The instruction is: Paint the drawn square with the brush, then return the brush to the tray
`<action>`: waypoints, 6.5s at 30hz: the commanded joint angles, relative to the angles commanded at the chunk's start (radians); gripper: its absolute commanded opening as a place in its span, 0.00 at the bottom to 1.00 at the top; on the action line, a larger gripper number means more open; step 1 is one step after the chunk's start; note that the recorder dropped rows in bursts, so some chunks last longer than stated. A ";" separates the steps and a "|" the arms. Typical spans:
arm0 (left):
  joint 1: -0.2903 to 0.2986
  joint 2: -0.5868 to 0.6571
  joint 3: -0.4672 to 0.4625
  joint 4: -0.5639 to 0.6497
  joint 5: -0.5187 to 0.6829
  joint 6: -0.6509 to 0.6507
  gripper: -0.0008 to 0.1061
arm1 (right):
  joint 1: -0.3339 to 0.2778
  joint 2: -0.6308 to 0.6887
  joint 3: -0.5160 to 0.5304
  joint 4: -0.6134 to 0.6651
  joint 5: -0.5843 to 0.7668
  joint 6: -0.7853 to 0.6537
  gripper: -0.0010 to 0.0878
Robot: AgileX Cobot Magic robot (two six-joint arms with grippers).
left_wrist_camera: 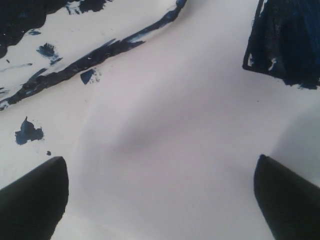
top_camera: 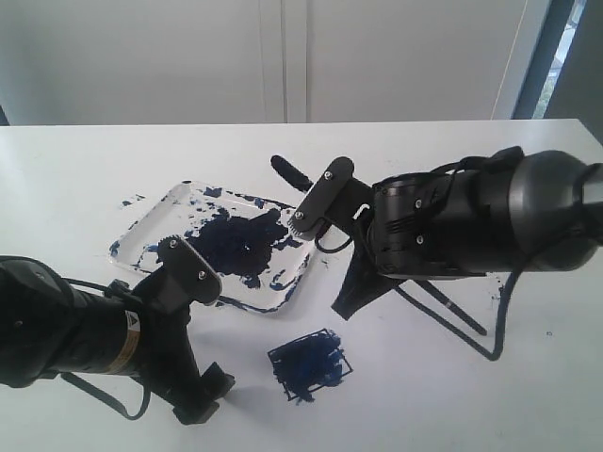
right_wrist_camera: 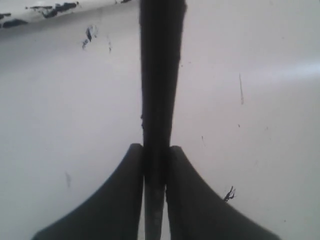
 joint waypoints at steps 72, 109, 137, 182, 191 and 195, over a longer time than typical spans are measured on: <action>0.000 0.000 0.000 0.000 -0.023 0.004 0.95 | -0.093 -0.147 -0.066 -0.131 -0.027 0.337 0.01; 0.000 0.000 0.000 0.000 -0.023 0.006 0.95 | -0.002 -0.875 0.286 0.372 0.025 0.043 0.01; 0.000 0.000 0.000 0.000 -0.025 0.005 0.95 | -0.018 -1.193 0.462 0.393 -0.028 -0.038 0.01; 0.000 0.000 0.000 0.000 -0.025 0.005 0.95 | -0.783 -1.786 0.969 0.400 -0.434 -0.040 0.01; 0.000 0.000 0.000 0.000 -0.025 0.005 0.95 | -0.727 -1.786 0.969 0.400 -0.428 -0.044 0.01; 0.000 0.000 0.000 0.000 -0.025 0.005 0.95 | -0.711 -1.786 0.969 0.400 -0.428 -0.078 0.01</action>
